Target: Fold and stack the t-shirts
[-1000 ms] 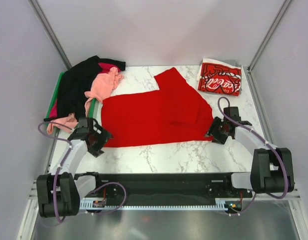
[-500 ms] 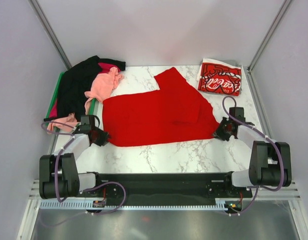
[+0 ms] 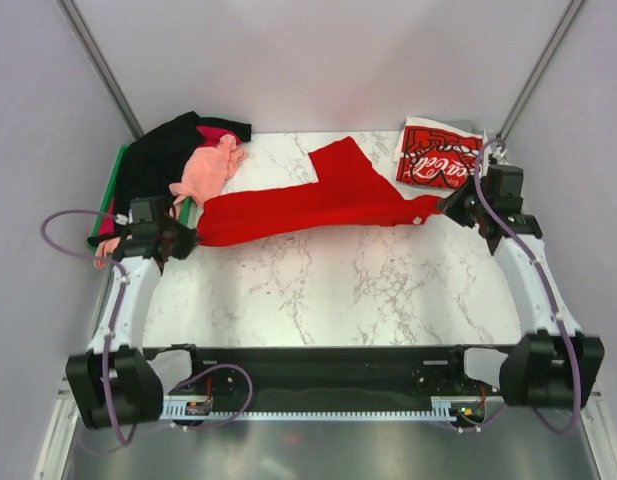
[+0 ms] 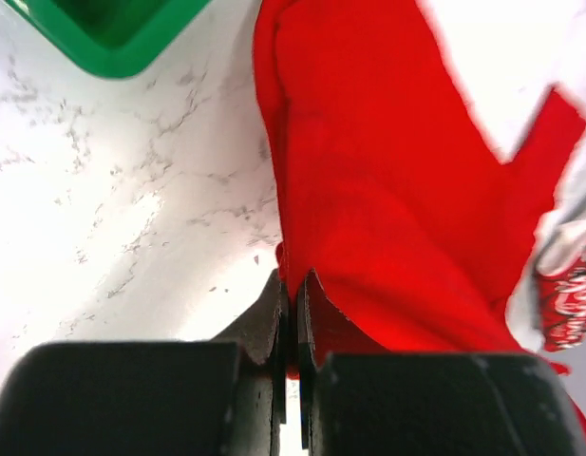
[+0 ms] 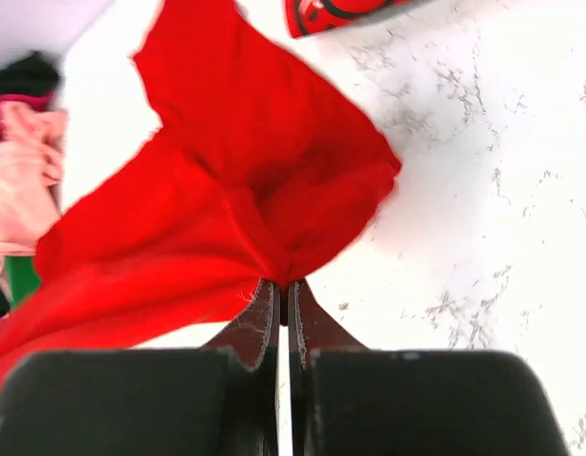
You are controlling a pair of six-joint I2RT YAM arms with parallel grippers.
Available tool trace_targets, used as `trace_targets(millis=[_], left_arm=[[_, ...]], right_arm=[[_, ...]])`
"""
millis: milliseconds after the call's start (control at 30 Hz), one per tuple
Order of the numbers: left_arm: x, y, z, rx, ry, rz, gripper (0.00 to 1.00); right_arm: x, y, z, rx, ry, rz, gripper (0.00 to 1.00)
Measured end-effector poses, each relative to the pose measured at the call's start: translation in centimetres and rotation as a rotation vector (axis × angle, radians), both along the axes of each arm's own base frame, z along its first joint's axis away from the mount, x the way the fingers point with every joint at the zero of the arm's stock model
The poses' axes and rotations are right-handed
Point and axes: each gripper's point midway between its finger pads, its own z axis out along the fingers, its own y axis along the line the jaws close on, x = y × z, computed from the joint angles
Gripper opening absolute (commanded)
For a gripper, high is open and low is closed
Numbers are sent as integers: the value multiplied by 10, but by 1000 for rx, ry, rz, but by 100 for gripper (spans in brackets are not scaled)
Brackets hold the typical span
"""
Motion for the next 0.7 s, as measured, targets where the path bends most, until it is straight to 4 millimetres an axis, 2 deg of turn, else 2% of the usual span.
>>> trace_targets(millis=[33, 67, 133, 167, 233, 300, 367, 400, 467, 567, 700], left_arm=[[-2, 4, 16, 10, -45, 9, 2], [-4, 6, 25, 16, -75, 15, 2], [-12, 7, 28, 19, -100, 16, 2], [-20, 4, 20, 10, -83, 11, 2], [-38, 0, -9, -7, -16, 5, 2], [-67, -5, -53, -34, 111, 6, 2], [-100, -13, -86, -72, 231, 9, 2], [-112, -17, -94, -89, 271, 14, 2], [-122, -20, -96, -108, 290, 31, 3], [-119, -21, -85, -132, 234, 56, 4], [-121, -24, -75, -151, 196, 75, 8]], right_arm=[[-4, 1, 17, -1, -52, 1, 0], [-12, 2, 25, 1, -81, 3, 0], [-29, 5, 18, 9, -89, 2, 0], [-39, 6, 2, 13, -64, 0, 0], [-67, 6, -47, 19, 58, -14, 0], [-95, 5, -91, 21, 192, -33, 0], [-125, 5, -119, 24, 299, -54, 0], [-135, 5, -123, 27, 320, -63, 0], [-143, 4, -116, 34, 304, -89, 0], [-143, 5, -94, 71, 215, -137, 0], [-150, 11, -81, 135, 177, -177, 1]])
